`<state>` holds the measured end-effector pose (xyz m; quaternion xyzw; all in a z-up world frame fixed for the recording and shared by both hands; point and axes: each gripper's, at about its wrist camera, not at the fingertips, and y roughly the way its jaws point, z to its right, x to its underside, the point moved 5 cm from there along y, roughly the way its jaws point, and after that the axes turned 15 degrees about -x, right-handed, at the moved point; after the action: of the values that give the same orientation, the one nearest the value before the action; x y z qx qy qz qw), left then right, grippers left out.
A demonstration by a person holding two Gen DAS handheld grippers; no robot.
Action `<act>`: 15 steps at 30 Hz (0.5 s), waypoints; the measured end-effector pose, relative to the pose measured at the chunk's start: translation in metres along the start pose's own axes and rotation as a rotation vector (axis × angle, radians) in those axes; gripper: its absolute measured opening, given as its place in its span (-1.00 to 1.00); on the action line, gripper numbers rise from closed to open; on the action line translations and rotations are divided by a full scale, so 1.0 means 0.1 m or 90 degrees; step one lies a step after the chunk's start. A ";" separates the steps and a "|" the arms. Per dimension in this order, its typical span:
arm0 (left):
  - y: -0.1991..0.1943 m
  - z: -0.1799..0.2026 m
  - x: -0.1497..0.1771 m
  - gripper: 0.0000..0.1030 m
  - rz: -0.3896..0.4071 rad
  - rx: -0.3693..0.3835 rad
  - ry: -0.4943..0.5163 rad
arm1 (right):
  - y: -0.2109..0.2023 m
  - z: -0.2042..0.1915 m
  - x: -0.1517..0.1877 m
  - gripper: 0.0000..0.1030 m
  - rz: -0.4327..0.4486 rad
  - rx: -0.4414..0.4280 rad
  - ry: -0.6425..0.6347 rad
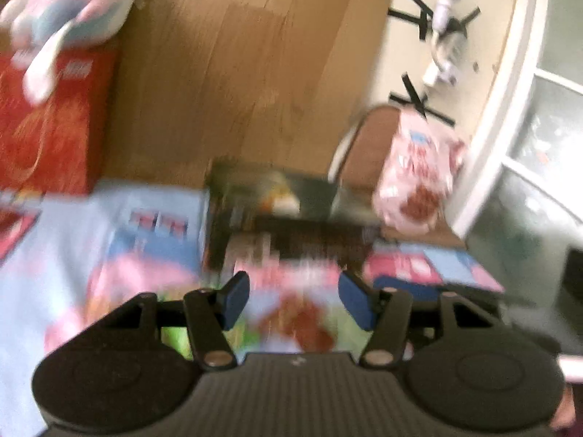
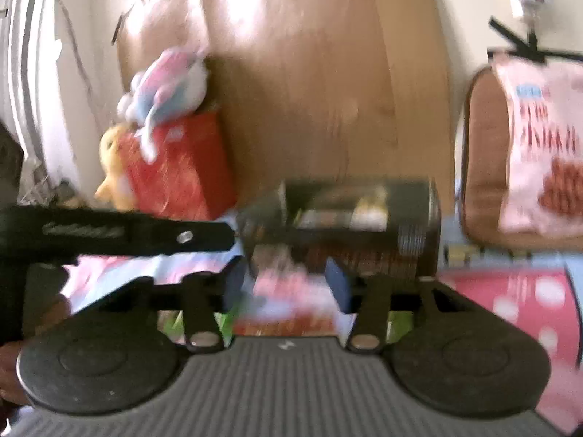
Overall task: Organize snacks
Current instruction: 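Lift the snack bag over the black box and open the left tool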
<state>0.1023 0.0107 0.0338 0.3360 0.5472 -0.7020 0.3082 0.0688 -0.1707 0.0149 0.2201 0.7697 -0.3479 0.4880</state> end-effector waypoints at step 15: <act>-0.41 -0.84 0.78 0.07 -0.028 -0.116 -0.091 | 0.50 -0.16 -0.01 -0.43 -0.047 -0.026 0.069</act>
<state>0.0353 0.0962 -0.0209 0.2433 0.5929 -0.6780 0.3601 0.0940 -0.1258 0.0040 0.1997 0.8094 -0.3377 0.4370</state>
